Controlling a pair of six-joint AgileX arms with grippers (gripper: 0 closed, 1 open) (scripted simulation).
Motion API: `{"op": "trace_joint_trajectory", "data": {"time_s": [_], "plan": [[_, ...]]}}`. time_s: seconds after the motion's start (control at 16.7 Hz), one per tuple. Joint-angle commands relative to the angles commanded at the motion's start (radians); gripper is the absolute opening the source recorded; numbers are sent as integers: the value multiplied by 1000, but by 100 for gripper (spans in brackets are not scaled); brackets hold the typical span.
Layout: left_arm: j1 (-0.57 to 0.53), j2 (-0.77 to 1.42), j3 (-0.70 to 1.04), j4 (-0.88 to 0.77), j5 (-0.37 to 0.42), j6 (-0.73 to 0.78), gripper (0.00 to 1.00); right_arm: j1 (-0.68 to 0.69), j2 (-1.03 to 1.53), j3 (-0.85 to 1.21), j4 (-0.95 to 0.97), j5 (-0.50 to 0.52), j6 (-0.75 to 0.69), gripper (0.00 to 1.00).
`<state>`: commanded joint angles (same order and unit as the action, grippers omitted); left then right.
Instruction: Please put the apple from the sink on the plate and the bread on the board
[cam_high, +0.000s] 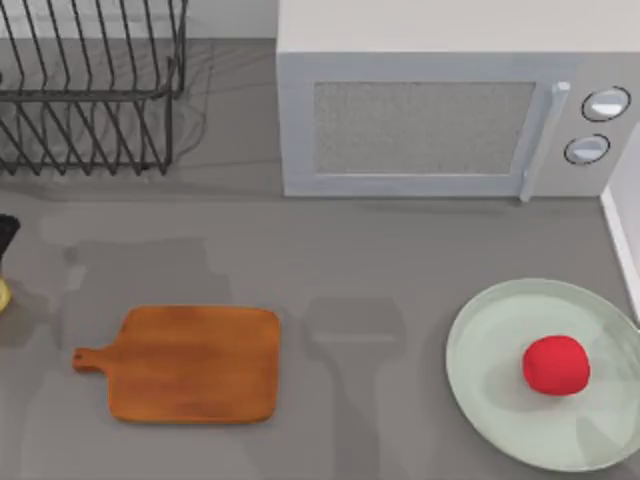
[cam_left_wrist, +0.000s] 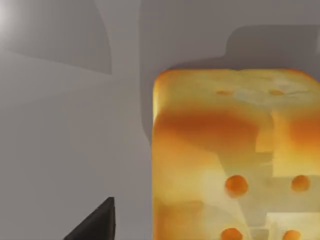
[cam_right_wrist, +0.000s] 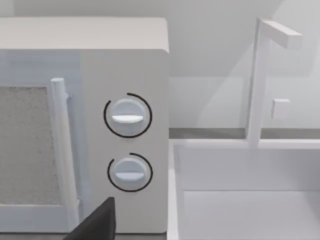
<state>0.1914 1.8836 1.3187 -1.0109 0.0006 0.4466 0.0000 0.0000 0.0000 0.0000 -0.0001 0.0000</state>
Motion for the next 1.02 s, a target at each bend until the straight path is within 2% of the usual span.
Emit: {"op": "trace_joint_trajectory", "data": {"time_s": [0.36,0.66,1.02], "plan": [[4,81,-113,205,0,5,100,0,0,0,0,0,0,100],[4,89,-124,217,1,5,100,0,0,0,0,0,0,100],[4,89,-124,217,1,5,55,0,0,0,0,0,0,100]]}}
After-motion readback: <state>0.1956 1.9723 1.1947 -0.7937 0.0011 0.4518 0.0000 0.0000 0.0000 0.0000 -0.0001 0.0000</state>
